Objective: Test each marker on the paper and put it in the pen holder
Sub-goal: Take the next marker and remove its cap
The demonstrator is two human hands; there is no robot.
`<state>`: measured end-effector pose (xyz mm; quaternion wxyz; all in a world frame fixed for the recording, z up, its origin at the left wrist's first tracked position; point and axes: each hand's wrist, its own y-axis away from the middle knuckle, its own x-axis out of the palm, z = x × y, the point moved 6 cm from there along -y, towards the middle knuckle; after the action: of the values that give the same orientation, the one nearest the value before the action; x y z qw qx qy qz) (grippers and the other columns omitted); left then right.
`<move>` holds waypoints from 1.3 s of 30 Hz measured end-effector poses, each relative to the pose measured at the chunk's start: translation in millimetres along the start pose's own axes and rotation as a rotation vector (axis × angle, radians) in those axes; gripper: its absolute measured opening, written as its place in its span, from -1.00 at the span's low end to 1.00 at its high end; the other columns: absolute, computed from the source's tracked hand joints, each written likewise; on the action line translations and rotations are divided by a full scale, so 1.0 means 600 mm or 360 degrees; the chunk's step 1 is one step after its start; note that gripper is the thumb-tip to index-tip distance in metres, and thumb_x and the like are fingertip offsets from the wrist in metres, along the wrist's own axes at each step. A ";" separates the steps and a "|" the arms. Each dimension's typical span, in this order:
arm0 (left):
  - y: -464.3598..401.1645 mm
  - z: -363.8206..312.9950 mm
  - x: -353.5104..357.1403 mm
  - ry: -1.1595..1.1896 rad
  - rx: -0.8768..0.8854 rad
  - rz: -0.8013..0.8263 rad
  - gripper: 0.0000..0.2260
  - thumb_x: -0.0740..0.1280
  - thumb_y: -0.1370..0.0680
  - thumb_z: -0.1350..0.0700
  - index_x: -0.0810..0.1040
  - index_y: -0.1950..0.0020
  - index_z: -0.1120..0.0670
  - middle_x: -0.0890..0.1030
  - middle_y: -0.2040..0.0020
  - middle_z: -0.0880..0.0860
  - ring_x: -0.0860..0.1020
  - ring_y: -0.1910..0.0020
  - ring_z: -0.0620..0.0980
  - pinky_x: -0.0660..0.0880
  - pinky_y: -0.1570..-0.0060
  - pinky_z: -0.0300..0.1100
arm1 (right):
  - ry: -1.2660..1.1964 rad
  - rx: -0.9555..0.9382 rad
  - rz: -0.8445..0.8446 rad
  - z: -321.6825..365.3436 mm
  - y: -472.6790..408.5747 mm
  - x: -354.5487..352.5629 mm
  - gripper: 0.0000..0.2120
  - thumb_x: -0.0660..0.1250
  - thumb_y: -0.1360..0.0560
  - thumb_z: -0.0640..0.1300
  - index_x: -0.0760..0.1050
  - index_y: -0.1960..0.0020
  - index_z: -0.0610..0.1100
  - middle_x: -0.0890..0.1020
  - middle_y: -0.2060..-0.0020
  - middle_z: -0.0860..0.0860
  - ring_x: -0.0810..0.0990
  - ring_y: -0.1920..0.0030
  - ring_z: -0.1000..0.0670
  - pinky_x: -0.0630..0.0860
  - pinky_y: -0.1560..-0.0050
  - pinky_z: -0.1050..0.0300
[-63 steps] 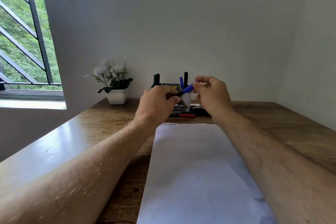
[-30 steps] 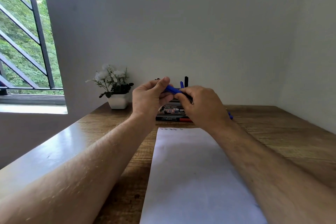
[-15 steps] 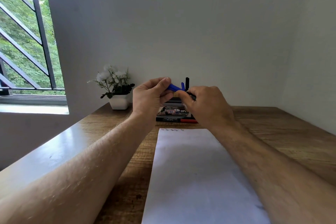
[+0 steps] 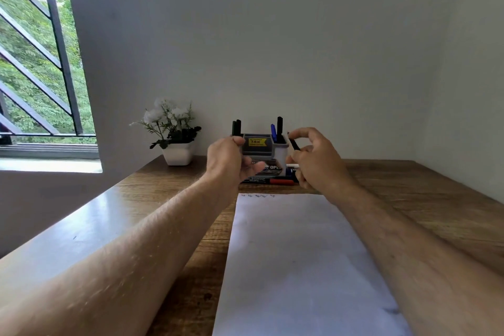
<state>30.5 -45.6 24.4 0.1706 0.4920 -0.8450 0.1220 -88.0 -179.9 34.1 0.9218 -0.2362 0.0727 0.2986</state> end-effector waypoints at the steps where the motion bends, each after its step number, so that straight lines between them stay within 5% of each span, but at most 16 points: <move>1: 0.003 0.005 0.002 -0.0067 -0.0033 0.0017 -0.78 0.09 -0.65 0.26 0.51 0.04 0.11 0.39 0.43 0.05 0.42 0.61 -0.13 0.63 0.33 -0.08 | -0.0061 0.0065 0.0018 -0.004 0.000 0.003 -0.69 0.17 -0.58 -0.34 0.52 -0.17 -0.03 0.65 0.13 -0.15 0.45 0.54 0.04 0.36 0.59 0.24; 5: 0.008 0.024 0.005 -0.0256 -0.0108 0.0075 -0.82 0.11 -0.64 0.23 0.51 -0.04 0.12 0.43 0.37 0.08 0.49 0.63 -0.08 0.67 0.16 0.02 | -0.0299 0.0330 0.0142 -0.021 -0.001 0.019 -0.64 0.05 -0.58 -0.35 0.57 -0.15 -0.14 0.67 0.12 -0.12 0.57 0.52 -0.05 0.40 0.59 0.23; 10: 0.003 0.050 0.003 -0.0377 -0.0183 0.0047 -0.81 0.15 -0.61 0.20 0.54 -0.08 0.11 0.57 0.13 0.17 0.62 0.27 0.09 0.66 0.34 -0.04 | -0.0195 0.0374 0.0276 -0.040 0.006 0.017 -0.90 0.40 -0.53 -0.22 0.58 -0.03 -0.23 0.73 0.25 -0.16 0.65 0.38 -0.09 0.52 0.46 0.13; 14: -0.011 0.071 0.002 -0.0468 -0.0190 0.0002 -0.81 0.21 -0.59 0.18 0.56 -0.14 0.08 0.59 -0.09 0.19 0.64 0.04 0.19 0.64 0.33 -0.07 | -0.0092 0.0395 0.0299 -0.046 0.011 0.020 -0.63 0.26 -0.62 0.03 0.64 0.08 -0.25 0.64 0.42 -0.15 0.57 0.49 -0.05 0.48 0.46 0.15; 22: -0.020 0.072 0.005 -0.0605 -0.0016 -0.0056 -0.86 0.19 -0.61 0.17 0.54 -0.04 0.02 0.56 0.00 0.13 0.61 0.12 0.12 0.66 0.04 0.08 | 0.0002 0.0432 0.0354 -0.046 0.016 0.023 -0.87 0.31 -0.54 -0.25 0.61 0.04 -0.28 0.64 0.33 -0.18 0.57 0.45 -0.08 0.51 0.47 0.14; 39: -0.025 0.075 0.011 -0.0821 0.0097 -0.0001 -0.77 0.18 -0.58 0.19 0.56 -0.16 0.09 0.52 0.10 0.06 0.61 0.04 0.16 0.64 -0.02 0.10 | 0.0421 0.0316 0.0408 -0.054 0.005 0.030 -0.85 0.29 -0.58 -0.08 0.51 0.11 -0.13 0.69 0.30 -0.12 0.43 0.53 0.05 0.36 0.54 0.22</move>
<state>33.4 -74.8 -13.2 -0.0655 0.5121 -0.8563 0.0177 -74.7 -183.8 -0.3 0.8774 -0.1702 0.2517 0.3712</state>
